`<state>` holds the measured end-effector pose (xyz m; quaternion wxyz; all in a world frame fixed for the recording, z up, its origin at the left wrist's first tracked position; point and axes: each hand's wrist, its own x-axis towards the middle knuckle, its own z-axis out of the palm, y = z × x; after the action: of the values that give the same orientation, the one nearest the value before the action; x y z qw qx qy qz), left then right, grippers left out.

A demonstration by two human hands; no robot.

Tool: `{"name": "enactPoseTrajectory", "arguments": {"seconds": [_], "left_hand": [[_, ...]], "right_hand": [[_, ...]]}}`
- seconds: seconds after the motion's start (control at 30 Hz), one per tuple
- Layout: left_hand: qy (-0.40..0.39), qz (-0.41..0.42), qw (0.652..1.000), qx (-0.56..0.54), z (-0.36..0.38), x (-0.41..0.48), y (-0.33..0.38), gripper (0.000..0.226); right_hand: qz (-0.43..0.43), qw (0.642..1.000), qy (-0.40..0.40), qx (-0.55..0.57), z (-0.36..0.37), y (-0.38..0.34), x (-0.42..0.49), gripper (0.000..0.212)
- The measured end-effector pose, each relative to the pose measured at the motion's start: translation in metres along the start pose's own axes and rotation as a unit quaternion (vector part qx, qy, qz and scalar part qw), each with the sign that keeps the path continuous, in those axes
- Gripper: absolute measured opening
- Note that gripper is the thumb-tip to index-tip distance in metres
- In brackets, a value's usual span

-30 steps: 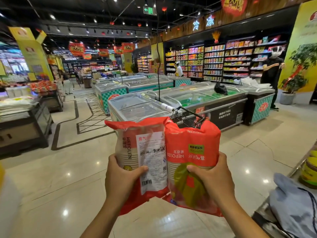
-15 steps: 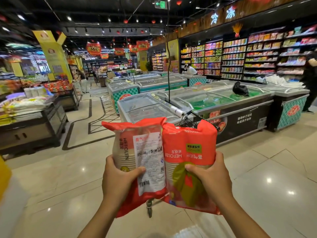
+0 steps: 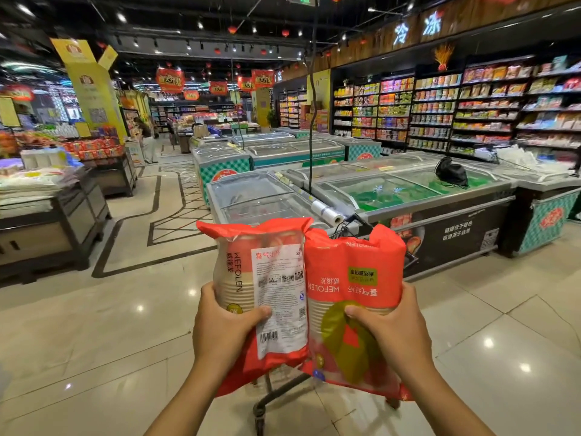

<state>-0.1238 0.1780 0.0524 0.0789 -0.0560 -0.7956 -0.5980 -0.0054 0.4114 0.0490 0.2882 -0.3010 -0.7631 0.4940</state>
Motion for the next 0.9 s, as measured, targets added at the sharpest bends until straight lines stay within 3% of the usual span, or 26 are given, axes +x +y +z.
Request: {"name": "enactPoseTrajectory", "arguments": {"seconds": [0.47,0.9], "left_hand": [[-0.036,-0.044,0.998,-0.017,0.087,0.18,-0.027,0.092],[-0.007,-0.153,0.988,-0.033,0.182,0.318,-0.105,0.075]], "right_hand": [[0.02,1.0,-0.004,0.022,0.087,0.009,0.18,0.086],[0.063,0.997,-0.016,0.029,0.133,0.086,0.392,0.093]]}}
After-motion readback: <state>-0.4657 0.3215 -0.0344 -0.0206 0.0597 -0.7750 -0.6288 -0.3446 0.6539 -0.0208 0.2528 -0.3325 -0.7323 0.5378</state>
